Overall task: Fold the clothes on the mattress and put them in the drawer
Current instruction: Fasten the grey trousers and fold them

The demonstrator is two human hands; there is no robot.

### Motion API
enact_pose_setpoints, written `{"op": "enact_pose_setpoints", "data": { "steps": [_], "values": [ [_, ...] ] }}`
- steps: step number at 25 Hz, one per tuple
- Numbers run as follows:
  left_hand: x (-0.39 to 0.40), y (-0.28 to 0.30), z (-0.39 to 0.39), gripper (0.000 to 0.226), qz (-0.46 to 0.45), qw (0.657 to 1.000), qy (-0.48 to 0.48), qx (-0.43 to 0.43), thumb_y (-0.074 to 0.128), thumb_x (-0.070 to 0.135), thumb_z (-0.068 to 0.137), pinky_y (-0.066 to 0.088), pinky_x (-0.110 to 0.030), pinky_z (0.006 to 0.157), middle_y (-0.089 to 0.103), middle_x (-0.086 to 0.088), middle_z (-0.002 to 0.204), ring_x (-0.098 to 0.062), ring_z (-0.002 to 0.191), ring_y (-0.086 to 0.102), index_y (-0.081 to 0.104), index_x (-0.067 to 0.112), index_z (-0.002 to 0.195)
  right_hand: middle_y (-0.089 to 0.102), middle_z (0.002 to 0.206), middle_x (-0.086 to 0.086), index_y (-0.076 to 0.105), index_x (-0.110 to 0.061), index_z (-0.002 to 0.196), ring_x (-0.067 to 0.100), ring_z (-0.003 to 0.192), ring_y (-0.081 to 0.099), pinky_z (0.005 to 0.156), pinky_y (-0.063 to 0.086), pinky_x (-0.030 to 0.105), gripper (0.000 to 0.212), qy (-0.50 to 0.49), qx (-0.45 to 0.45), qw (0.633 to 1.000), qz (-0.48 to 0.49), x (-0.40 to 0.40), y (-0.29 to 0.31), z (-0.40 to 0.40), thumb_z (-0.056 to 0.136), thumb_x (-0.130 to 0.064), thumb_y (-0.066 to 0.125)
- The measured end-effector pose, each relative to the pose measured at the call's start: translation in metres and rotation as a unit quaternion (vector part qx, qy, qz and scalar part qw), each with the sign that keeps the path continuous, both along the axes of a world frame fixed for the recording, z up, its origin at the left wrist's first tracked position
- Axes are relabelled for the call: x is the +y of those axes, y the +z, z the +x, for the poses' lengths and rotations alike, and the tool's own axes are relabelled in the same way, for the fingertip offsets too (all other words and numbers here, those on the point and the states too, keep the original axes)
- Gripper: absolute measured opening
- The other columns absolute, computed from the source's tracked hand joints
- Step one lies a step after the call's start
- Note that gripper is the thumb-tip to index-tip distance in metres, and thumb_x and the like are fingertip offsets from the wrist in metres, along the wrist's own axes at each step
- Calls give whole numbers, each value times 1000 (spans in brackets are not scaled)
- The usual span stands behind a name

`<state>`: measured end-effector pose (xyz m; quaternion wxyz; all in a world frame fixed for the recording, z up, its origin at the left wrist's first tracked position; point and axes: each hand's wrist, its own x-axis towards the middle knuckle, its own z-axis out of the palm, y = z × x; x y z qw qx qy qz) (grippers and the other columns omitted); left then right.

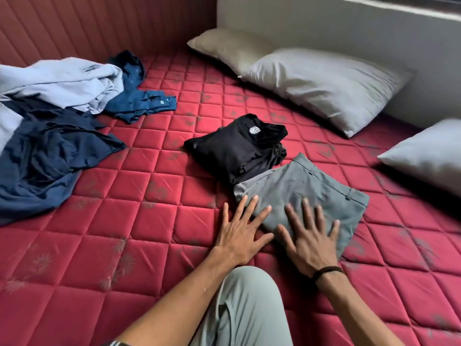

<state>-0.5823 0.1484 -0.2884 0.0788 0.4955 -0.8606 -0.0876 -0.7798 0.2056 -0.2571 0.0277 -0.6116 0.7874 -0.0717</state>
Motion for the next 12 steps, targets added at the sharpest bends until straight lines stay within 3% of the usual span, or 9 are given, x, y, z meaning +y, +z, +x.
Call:
{"op": "enact_pose_setpoints", "data": {
  "steps": [2, 4, 6, 8, 10, 12],
  "values": [
    [5, -4, 33, 76, -2, 1000, 12, -11, 27, 76, 94, -4, -63, 122, -7, 7, 173, -20, 159, -12, 9, 47, 162, -5, 173, -5, 5, -51, 160, 28, 159, -7, 120, -2, 67, 73, 12, 34, 996, 86, 1, -8, 7, 93, -79, 9],
    [14, -4, 73, 76, 20, 998, 66, -10, 26, 76, 94, -1, -62, 125, -5, 5, 173, -23, 159, -9, 9, 46, 162, -7, 173, -2, 4, -49, 160, 30, 159, -8, 120, 2, 68, 71, -10, 40, 993, 115, -2, -1, 10, 96, -77, 12],
    [22, -2, 117, 75, 17, 992, 127, -1, 27, 75, 94, 4, -61, 124, 4, 2, 173, -24, 160, -2, 16, 44, 161, 11, 170, 12, 25, -38, 159, 39, 156, 11, 117, 18, 70, 76, 8, 32, 994, 103, -6, 12, 28, 94, -76, 23],
    [29, 3, 164, 75, 7, 983, 183, 2, 28, 74, 94, 6, -63, 123, 10, 0, 173, -25, 160, 4, 21, 43, 161, 37, 151, 16, 47, -31, 147, 42, 140, 35, 106, 38, 64, 76, 79, 48, 992, 87, -16, 18, 65, 89, -79, 34],
    [39, 5, 210, 75, -1, 970, 241, 1, 28, 74, 93, 3, -63, 124, 11, 0, 172, -26, 160, 5, 22, 42, 161, 34, 148, 13, 40, -40, 150, 39, 140, 35, 107, 42, 54, 70, 134, 90, 972, 172, -31, 17, 114, 89, -75, 43],
    [52, 5, 263, 75, -13, 951, 308, -2, 25, 74, 93, 0, -63, 124, 12, -1, 172, -26, 159, 6, 23, 42, 161, 35, 143, 13, 35, -43, 147, 42, 134, 42, 108, 42, 50, 68, 157, 65, 949, 265, -45, 15, 174, 86, -73, 42]
  ]
}}
